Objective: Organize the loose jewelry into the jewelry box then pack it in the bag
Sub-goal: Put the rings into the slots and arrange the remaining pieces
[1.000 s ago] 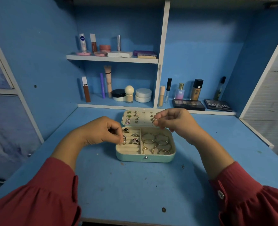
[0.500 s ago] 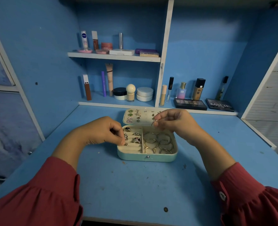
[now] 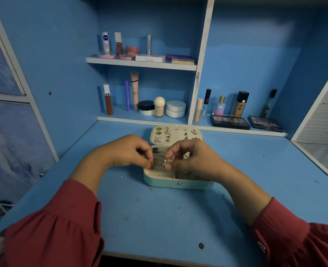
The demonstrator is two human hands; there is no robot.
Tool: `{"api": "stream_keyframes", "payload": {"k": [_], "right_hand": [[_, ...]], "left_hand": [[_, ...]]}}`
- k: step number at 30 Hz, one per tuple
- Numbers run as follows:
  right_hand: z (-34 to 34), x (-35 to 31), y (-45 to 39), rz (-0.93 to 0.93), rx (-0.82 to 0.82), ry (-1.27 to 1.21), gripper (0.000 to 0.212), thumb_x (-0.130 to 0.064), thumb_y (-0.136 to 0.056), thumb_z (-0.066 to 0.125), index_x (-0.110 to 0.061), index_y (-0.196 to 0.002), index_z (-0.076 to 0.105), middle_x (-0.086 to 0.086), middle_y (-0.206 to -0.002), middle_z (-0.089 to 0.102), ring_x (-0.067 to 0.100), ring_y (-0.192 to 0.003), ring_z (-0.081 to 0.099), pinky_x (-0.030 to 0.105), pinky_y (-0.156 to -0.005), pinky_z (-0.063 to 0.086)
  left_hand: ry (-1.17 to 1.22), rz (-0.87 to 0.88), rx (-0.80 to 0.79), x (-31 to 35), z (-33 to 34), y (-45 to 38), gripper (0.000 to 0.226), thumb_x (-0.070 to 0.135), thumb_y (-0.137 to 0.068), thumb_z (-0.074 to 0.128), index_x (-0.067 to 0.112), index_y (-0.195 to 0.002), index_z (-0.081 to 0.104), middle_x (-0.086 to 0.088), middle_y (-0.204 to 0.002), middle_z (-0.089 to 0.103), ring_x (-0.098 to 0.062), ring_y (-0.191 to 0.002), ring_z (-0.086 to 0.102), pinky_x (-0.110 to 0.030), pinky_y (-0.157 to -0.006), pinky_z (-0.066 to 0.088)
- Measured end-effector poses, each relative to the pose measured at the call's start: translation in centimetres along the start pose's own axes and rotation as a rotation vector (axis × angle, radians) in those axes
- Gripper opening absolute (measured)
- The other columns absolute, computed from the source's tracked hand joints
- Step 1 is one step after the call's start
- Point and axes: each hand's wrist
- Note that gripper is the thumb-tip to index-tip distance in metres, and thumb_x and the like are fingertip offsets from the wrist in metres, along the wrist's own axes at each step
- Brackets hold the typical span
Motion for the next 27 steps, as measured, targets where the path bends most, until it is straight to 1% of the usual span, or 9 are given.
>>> {"api": "stream_keyframes", "payload": {"k": [3,5,10,14,15,17,18,23,27], "right_hand": [[0.7,0.4,-0.2,0.043,-0.028,0.048,0.018,-0.017,-0.067,0.086,-0.026,-0.076,0.073,-0.012,-0.066,0.066,0.002,-0.064,0.056,0.027,-0.077,0.051],[0.9,0.8,-0.3,0.067,-0.026,0.089,0.018,-0.025,-0.063,0.088,-0.028,-0.073,0.073,-0.012,-0.067,0.067,0.004,-0.066,0.058,0.035,-0.084,0.052],[1.0,0.9,-0.5,0.067,-0.012,0.174,0.021,-0.031,-0.061,0.089,-0.028,-0.074,0.072,-0.013,-0.068,0.067,0.001,-0.069,0.060,0.039,-0.087,0.053],[0.5,0.8,-0.5,0.037,-0.063,0.252,0.028,-0.055,-0.058,0.079,-0.036,-0.079,0.075,-0.006,-0.082,0.071,0.017,-0.084,0.064,0.044,-0.085,0.052],[0.4,0.8,-0.5,0.026,-0.067,0.244,0.025,-0.054,-0.065,0.076,-0.035,-0.080,0.076,-0.004,-0.084,0.071,0.020,-0.086,0.063,0.045,-0.085,0.052],[0.1,1.0,-0.6,0.004,-0.045,0.209,0.010,-0.038,-0.080,0.073,-0.030,-0.082,0.077,-0.005,-0.086,0.071,0.021,-0.087,0.063,0.044,-0.086,0.051],[0.1,1.0,-0.6,-0.005,-0.035,0.205,0.005,-0.031,-0.083,0.073,-0.029,-0.082,0.077,-0.006,-0.087,0.071,0.020,-0.088,0.063,0.043,-0.087,0.051],[0.1,1.1,-0.7,-0.037,-0.042,0.168,0.010,-0.022,-0.075,0.080,-0.032,-0.075,0.077,-0.004,-0.085,0.071,0.020,-0.087,0.063,0.043,-0.087,0.051],[0.5,1.8,-1.1,-0.075,-0.038,0.226,0.013,-0.030,-0.070,0.082,-0.041,-0.075,0.076,-0.008,-0.084,0.069,0.013,-0.085,0.064,0.044,-0.084,0.051]], "left_hand": [[-0.003,0.006,-0.003,-0.1,0.0,0.0,0.023,0.002,-0.073,0.078,0.023,-0.066,0.073,0.009,-0.070,0.065,0.000,-0.065,0.054,-0.015,-0.068,0.044],[0.004,0.009,-0.009,-0.1,0.0,0.0,0.022,0.003,-0.073,0.078,0.024,-0.066,0.073,0.005,-0.073,0.066,0.000,-0.065,0.054,-0.016,-0.068,0.044],[0.015,0.009,-0.021,0.0,-0.1,0.0,0.021,0.003,-0.074,0.078,0.022,-0.069,0.074,0.005,-0.074,0.067,0.002,-0.064,0.055,-0.014,-0.066,0.044],[0.017,0.011,-0.021,-0.1,0.0,-0.1,0.018,0.003,-0.074,0.077,0.020,-0.071,0.074,0.007,-0.073,0.067,0.003,-0.064,0.055,-0.014,-0.067,0.044],[0.015,0.010,-0.016,-0.2,0.0,-0.1,0.018,0.003,-0.074,0.078,0.020,-0.071,0.074,0.006,-0.073,0.067,0.002,-0.064,0.055,-0.015,-0.068,0.044],[0.012,0.006,-0.016,-0.2,0.0,-0.1,0.017,0.004,-0.073,0.078,0.020,-0.071,0.074,0.006,-0.075,0.068,0.001,-0.066,0.055,-0.017,-0.069,0.044],[0.012,0.006,-0.023,-0.2,0.0,-0.1,0.017,0.003,-0.073,0.078,0.019,-0.072,0.074,0.006,-0.074,0.068,0.002,-0.066,0.056,-0.017,-0.069,0.045],[0.018,0.009,-0.028,-0.2,0.0,-0.1,0.017,0.002,-0.073,0.078,0.019,-0.072,0.074,0.005,-0.074,0.068,0.002,-0.065,0.055,-0.014,-0.067,0.044],[0.017,0.008,-0.026,-0.2,0.0,-0.1,0.018,0.002,-0.073,0.078,0.020,-0.071,0.074,0.005,-0.074,0.068,0.001,-0.065,0.055,-0.015,-0.068,0.044]]}}
Point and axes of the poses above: each hand's wrist, its own y-axis away from the middle knuckle, its own z-axis out of the palm, x = y × z
